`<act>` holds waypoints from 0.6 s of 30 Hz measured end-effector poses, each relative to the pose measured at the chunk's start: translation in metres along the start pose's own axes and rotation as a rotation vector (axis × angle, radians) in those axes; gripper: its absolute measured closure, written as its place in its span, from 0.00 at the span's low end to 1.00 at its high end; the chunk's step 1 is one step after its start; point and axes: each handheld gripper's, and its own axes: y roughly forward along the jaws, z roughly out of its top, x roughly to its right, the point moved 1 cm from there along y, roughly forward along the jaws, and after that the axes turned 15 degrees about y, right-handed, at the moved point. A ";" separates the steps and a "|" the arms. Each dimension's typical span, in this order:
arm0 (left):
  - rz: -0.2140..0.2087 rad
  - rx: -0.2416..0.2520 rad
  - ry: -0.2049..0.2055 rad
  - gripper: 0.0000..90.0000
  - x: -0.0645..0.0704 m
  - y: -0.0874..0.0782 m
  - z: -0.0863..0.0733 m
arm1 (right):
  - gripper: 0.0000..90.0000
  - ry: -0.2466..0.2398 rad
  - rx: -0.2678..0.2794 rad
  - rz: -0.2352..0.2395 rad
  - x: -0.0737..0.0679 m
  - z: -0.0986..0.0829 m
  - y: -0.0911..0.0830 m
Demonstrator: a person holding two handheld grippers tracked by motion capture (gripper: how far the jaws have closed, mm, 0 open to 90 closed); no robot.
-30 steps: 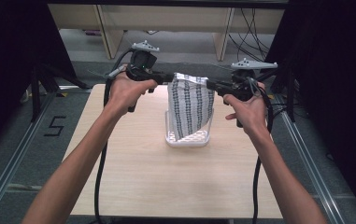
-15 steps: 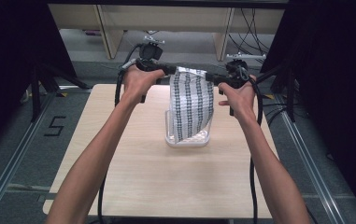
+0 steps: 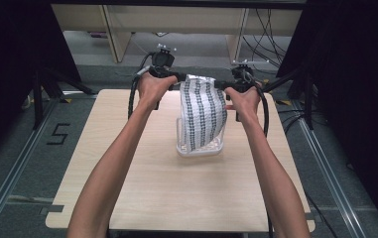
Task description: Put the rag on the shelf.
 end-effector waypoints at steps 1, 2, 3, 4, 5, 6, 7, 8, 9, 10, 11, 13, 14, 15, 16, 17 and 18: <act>0.004 -0.005 -0.004 0.98 -0.001 0.002 -0.002 | 0.95 0.015 -0.007 -0.006 0.000 -0.001 0.001; 0.003 -0.008 -0.010 0.98 -0.002 0.004 -0.004 | 0.95 0.008 -0.011 -0.005 0.001 -0.001 0.003; 0.003 -0.011 -0.017 0.98 -0.003 0.005 -0.007 | 0.93 0.008 -0.013 -0.008 0.001 -0.001 0.003; -0.001 -0.019 -0.021 0.97 -0.004 0.007 -0.010 | 0.90 0.006 -0.019 -0.012 0.001 -0.001 0.005; -0.004 -0.031 -0.026 0.97 -0.006 0.010 -0.014 | 0.80 0.021 -0.040 -0.023 0.001 -0.003 0.007; -0.004 -0.031 -0.026 0.96 -0.006 0.010 -0.014 | 0.80 0.021 -0.040 -0.023 0.001 -0.003 0.007; -0.023 -0.047 -0.032 0.96 -0.007 0.012 -0.018 | 0.76 0.059 -0.049 -0.029 -0.001 -0.004 0.008; -0.045 -0.080 -0.046 0.86 -0.007 0.015 -0.022 | 0.69 0.046 -0.072 -0.047 0.001 -0.005 0.010; -0.045 -0.080 -0.046 0.79 -0.007 0.015 -0.022 | 0.69 0.046 -0.072 -0.047 0.001 -0.005 0.010; -0.038 -0.098 -0.054 0.79 -0.008 0.016 -0.024 | 0.68 0.043 -0.072 -0.053 0.002 -0.006 0.011; -0.021 -0.092 -0.063 0.70 -0.009 0.016 -0.025 | 0.67 0.044 -0.078 -0.048 0.003 -0.006 0.012; 0.006 -0.093 -0.082 0.53 -0.011 0.015 -0.025 | 0.65 0.045 -0.071 -0.040 0.003 -0.007 0.010; 0.026 -0.104 -0.110 0.48 -0.013 0.012 -0.024 | 0.63 0.035 -0.067 -0.040 0.003 -0.007 0.008; 0.026 -0.104 -0.110 0.45 -0.013 0.012 -0.024 | 0.62 0.056 -0.072 -0.031 0.002 -0.008 0.008; 0.023 -0.106 -0.111 0.43 -0.013 0.009 -0.024 | 0.62 0.041 -0.071 -0.031 0.003 -0.008 0.007; 0.023 -0.104 -0.109 0.43 -0.013 0.007 -0.024 | 0.62 0.041 -0.070 -0.028 0.003 -0.008 0.005; 0.023 -0.104 -0.109 0.42 -0.013 0.007 -0.024 | 0.62 0.025 -0.068 -0.026 0.005 -0.007 0.004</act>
